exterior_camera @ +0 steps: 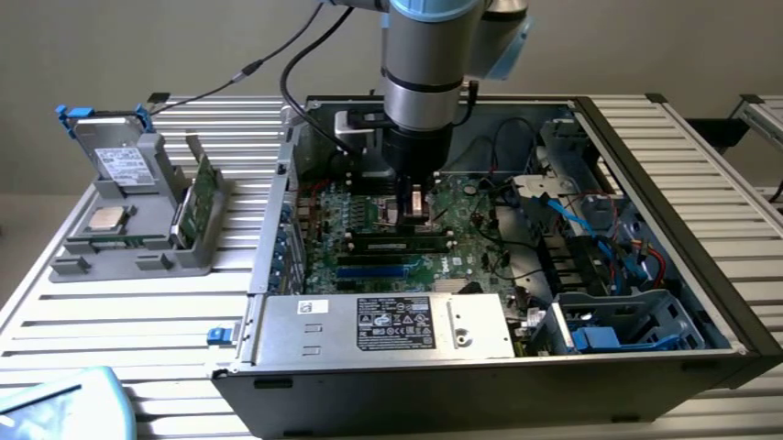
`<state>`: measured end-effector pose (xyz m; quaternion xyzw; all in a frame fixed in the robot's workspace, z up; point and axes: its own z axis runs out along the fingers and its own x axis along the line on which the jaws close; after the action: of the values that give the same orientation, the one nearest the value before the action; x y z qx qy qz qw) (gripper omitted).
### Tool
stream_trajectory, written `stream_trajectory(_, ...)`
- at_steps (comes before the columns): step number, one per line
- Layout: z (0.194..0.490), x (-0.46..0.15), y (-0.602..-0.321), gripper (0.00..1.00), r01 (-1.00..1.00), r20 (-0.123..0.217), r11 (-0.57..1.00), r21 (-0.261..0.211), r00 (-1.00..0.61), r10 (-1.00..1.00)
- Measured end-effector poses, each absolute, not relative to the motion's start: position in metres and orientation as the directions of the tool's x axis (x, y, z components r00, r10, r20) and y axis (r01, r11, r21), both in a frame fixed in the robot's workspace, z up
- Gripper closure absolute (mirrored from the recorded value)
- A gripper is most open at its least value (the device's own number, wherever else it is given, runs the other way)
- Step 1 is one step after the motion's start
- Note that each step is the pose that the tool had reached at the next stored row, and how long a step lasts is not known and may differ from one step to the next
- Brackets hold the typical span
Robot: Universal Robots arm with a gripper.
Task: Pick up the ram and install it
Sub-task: 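Press down the ram until it locks into place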
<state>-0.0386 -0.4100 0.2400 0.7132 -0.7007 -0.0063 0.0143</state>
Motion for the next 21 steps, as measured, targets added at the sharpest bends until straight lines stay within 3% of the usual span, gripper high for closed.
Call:
stream_trajectory(13,0.24,-0.0386,-0.41,0.89,-0.999,0.011,-0.015,0.029,0.015,-1.0)
stream_trajectory(21,0.2395,-0.0386,-0.41,0.89,-0.993,0.011,0.115,0.029,-0.115,-0.993)
